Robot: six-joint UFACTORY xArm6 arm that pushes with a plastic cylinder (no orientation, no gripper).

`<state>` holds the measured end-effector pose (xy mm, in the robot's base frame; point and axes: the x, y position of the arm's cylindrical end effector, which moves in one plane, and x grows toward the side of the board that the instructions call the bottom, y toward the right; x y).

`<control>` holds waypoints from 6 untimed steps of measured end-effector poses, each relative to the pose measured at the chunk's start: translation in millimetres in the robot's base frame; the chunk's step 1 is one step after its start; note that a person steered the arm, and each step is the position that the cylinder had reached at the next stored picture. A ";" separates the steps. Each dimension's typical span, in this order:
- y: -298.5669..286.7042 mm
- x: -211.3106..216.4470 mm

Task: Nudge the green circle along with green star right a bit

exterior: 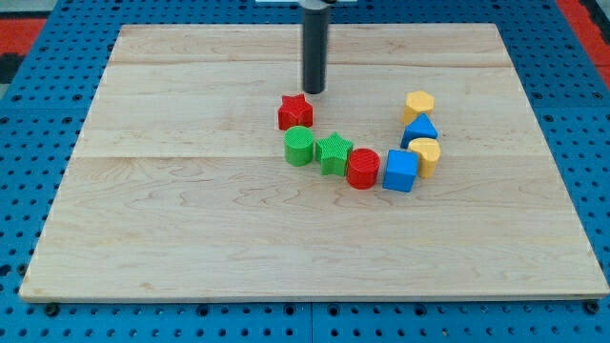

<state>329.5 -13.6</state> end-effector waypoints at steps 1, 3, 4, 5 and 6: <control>-54.4 22.6; -64.2 123.6; -64.2 148.8; -62.4 144.8; -58.7 142.0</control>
<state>471.6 -72.3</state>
